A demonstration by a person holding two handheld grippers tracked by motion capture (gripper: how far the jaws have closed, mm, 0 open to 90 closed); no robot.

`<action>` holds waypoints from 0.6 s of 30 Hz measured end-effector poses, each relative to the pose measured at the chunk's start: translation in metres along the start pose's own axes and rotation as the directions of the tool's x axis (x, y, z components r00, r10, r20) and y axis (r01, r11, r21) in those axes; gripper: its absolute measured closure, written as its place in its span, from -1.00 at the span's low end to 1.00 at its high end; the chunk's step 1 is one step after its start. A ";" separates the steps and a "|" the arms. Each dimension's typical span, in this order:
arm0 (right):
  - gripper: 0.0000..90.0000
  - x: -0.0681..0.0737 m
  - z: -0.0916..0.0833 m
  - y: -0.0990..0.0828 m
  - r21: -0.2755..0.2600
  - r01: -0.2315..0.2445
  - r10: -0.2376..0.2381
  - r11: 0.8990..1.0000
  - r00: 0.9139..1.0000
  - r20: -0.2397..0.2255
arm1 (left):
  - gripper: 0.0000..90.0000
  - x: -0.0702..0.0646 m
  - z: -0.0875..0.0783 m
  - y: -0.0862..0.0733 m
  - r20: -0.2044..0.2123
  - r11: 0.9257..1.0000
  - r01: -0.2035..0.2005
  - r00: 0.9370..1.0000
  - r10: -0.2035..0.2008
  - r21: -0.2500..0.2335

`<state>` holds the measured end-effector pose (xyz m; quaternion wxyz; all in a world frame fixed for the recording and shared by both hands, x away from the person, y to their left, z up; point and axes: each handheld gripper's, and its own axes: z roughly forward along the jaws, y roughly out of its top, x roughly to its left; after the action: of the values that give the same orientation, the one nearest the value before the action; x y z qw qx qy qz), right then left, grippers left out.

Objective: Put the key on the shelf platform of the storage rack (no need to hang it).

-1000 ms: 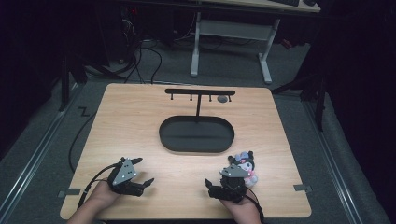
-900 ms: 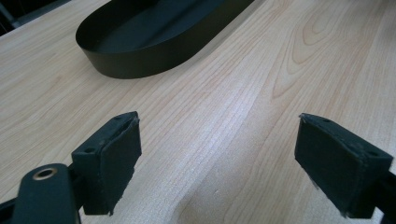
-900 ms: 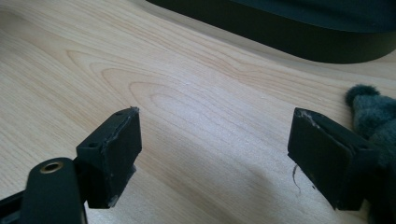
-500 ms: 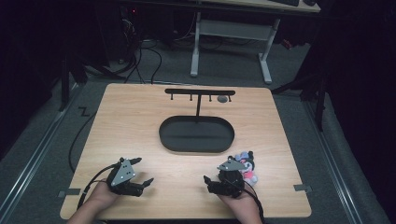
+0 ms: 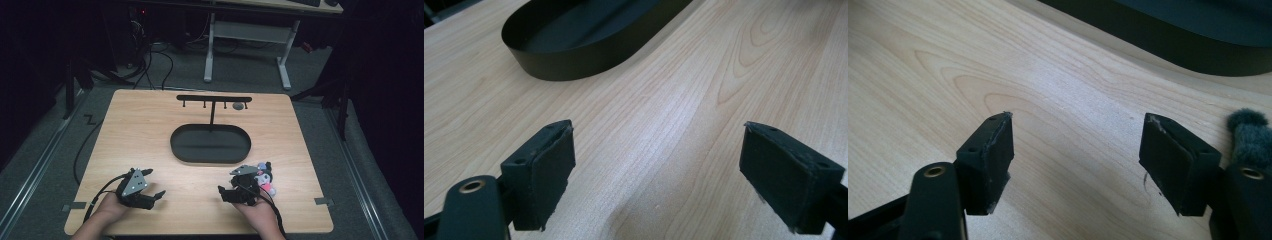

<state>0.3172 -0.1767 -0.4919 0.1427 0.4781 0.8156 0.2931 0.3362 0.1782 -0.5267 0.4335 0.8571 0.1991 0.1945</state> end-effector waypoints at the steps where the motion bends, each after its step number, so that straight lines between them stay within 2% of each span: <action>1: -0.32 0.000 0.000 0.000 0.000 0.000 0.000 1.000 1.000 0.000 | -0.66 0.000 0.000 0.000 0.000 1.000 0.000 1.000 0.000 0.000; 5: -0.36 0.002 -0.001 0.007 0.036 0.022 -0.022 0.999 1.000 0.009 | -0.66 0.003 0.001 0.000 0.006 1.000 0.024 1.000 -0.024 -0.001; 9: -0.43 0.004 0.001 0.009 0.069 0.016 -0.016 0.998 1.000 0.001 | -0.66 0.004 0.001 0.001 0.005 0.999 0.041 0.999 -0.041 0.008; 18: -0.44 0.006 0.011 0.010 0.150 0.016 -0.016 0.989 1.000 0.003 | -0.66 0.001 0.001 0.000 0.003 1.000 0.015 1.000 -0.015 0.008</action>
<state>0.3269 -0.1639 -0.4942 0.1103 0.4816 0.8388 0.2287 0.3377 0.1781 -0.5267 0.4320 0.8574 0.2058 0.1893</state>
